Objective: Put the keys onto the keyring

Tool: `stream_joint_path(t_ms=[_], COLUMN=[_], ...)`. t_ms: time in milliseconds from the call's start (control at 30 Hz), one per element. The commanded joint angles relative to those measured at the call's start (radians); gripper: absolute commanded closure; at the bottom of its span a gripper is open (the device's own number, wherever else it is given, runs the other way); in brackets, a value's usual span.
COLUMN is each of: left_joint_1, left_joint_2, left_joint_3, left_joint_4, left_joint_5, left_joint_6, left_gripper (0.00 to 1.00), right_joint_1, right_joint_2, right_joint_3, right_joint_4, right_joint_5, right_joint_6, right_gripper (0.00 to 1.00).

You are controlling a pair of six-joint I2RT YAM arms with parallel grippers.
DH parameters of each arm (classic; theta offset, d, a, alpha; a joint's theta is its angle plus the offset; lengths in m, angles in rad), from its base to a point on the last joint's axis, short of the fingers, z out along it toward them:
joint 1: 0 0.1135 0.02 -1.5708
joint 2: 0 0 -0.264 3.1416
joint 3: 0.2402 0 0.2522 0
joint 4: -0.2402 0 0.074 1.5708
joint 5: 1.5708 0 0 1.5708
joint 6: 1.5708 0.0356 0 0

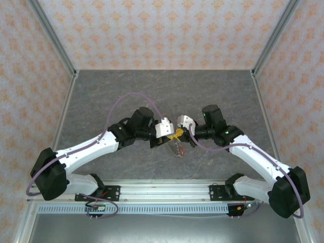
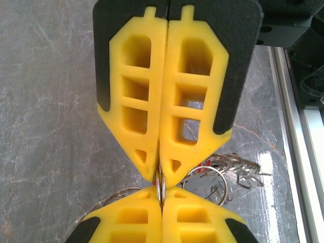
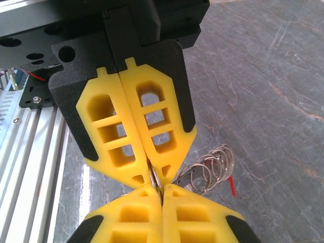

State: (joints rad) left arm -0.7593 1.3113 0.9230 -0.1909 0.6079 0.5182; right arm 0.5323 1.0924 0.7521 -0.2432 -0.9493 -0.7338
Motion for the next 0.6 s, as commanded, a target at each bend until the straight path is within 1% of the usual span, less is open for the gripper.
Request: stream_joint_path(t_ms=[0,133,200,267,367,567], left_joint_1=[-0.009,-0.009,-0.008,-0.008,-0.008,-0.006], left_joint_2=[-0.034,-0.062,-0.074,-0.083,-0.085,-0.088], left_joint_3=[-0.015,-0.04,-0.061,-0.071,-0.076,-0.102], left_joint_4=[0.024,0.07,0.116,0.148,0.175,0.243], left_joint_5=[0.005,0.074,0.111,0.143,0.178,0.207], left_joint_6=[0.0,-0.023,-0.042,-0.06,-0.075,-0.11], left_gripper=[1.0,1.0,1.0,1.0,1.0,1.0], right_joint_1=[0.003,0.004,0.004,0.004,0.004,0.004], right_joint_2=[-0.051,-0.05,-0.043,-0.042,-0.048,-0.043], right_joint_3=[-0.036,-0.082,-0.099,-0.128,-0.158,-0.161], right_joint_4=[0.097,0.102,0.136,0.216,0.305,0.324], right_joint_5=[0.033,0.067,0.035,0.001,-0.004,-0.015], right_joint_6=[0.022,0.044,0.077,0.137,0.188,0.21], right_gripper=[0.91,0.88,0.86,0.86,0.85,0.85])
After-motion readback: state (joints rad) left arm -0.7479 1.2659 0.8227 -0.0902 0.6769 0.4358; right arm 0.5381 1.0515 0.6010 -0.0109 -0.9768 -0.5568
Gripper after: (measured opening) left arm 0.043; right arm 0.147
